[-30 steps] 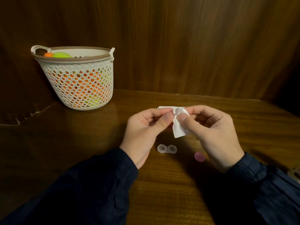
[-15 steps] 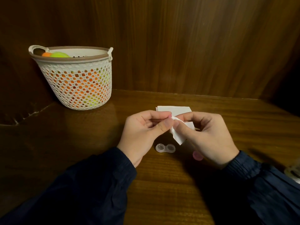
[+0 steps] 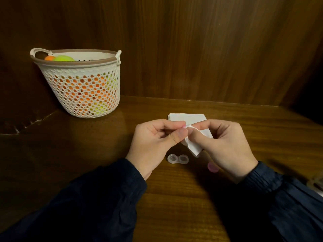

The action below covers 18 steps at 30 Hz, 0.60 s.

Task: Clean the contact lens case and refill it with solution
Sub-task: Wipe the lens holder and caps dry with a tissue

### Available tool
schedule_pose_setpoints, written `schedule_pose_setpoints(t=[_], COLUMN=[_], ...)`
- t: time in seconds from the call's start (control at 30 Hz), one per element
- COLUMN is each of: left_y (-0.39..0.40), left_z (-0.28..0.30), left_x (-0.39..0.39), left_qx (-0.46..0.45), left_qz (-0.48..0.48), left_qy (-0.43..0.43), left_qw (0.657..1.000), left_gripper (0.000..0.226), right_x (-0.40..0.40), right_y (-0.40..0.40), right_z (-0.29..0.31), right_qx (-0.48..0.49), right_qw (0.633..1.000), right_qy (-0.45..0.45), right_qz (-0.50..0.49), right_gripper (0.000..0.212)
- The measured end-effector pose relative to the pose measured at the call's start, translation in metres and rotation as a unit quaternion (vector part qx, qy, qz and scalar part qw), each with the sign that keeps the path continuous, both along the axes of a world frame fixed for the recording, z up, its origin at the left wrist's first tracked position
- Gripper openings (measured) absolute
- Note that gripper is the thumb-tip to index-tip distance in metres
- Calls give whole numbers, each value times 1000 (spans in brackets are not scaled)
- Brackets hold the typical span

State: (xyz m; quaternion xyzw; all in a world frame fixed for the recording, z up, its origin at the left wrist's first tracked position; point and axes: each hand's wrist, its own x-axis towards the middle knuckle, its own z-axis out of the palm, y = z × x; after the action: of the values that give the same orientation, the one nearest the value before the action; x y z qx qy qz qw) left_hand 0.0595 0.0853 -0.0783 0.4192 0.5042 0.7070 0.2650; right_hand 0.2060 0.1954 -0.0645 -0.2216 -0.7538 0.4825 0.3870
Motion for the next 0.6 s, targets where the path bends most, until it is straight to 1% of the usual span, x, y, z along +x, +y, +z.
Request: schedule_pose_setpoints(t=[0.07, 0.13, 0.23, 0.3, 0.33, 0.4, 0.5, 0.57, 0.6], left_y=[0, 1, 3, 4, 4, 5, 4, 4, 3], left_z=[-1, -2, 0, 0, -1, -2, -4, -5, -5], left_x=[-1, -1, 0, 0, -1, 0, 1, 0, 0], left_qx=[-1, -4, -7, -10, -13, -23, -45, -63, -73], left_qz=[-1, -4, -7, -5, 0, 14, 21, 23, 20], left_qy=[0, 0, 5, 19, 33, 66, 112, 182, 224], left_qw=[1000, 1000, 1000, 1000, 999, 997, 992, 981, 972], left_gripper=[28, 29, 29, 25, 25, 27, 27, 25, 24], right_x=[0, 3, 7, 7, 7, 7, 10, 11, 11], right_y=[0, 4, 8, 10, 12, 19, 33, 38, 40], right_z=[2, 2, 6, 9, 10, 10, 10, 10, 9], right_qx=[17, 9, -38, -80, -96, -99, -76, -76, -77], right_qw=[1000, 999, 996, 992, 991, 995, 993, 989, 988], right_qy=[-19, -36, -27, -4, 7, 7, -44, -68, -81], right_qz=[7, 34, 80, 95, 89, 26, -81, -107, -110], right_gripper=[10, 11, 16, 13, 10, 8, 10, 5, 10])
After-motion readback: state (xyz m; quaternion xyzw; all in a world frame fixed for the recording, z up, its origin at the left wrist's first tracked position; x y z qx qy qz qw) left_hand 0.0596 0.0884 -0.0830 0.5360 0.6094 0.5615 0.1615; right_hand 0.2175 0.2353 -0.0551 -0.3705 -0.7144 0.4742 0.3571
